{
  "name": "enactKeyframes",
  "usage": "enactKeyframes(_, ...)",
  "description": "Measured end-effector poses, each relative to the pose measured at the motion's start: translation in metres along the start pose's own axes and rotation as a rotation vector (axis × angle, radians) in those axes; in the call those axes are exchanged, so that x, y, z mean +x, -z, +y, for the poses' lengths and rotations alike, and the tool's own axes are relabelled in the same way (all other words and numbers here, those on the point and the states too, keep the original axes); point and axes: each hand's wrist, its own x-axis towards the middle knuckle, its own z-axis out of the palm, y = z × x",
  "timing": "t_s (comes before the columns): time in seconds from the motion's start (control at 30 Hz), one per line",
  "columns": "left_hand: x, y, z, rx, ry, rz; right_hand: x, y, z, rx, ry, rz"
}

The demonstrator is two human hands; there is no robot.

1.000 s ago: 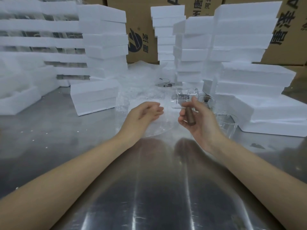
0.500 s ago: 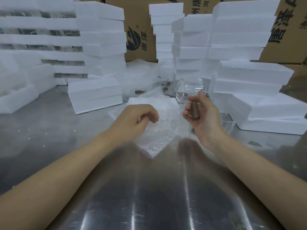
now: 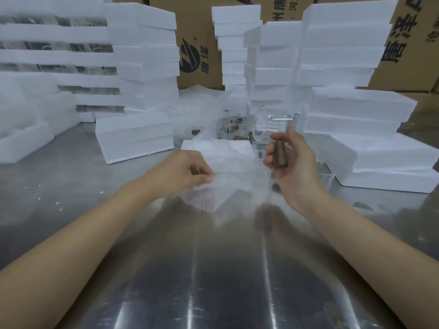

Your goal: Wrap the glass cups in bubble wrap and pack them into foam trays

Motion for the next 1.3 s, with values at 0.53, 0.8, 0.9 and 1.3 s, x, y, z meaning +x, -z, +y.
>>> enactKeyframes(0.53, -0.001, -0.004, 0.028, -0.43, -0.006, 0.387, -0.028, -0.013, 0.016, -0.326, -0.075, -0.881)
enactKeyframes(0.8, -0.001, -0.002, 0.03, -0.602, -0.019, 0.683, -0.023, -0.012, 0.02, -0.497, -0.017, -0.406)
enactKeyframes(0.9, -0.007, -0.01, 0.038, -0.311, -0.098, 0.691, -0.02, -0.01, 0.015, -0.482, -0.044, -0.287)
enactKeyframes(1.3, -0.015, -0.042, 0.064, -0.129, -0.501, 0.533, -0.02, -0.017, 0.026, -0.611, 0.037, -0.228)
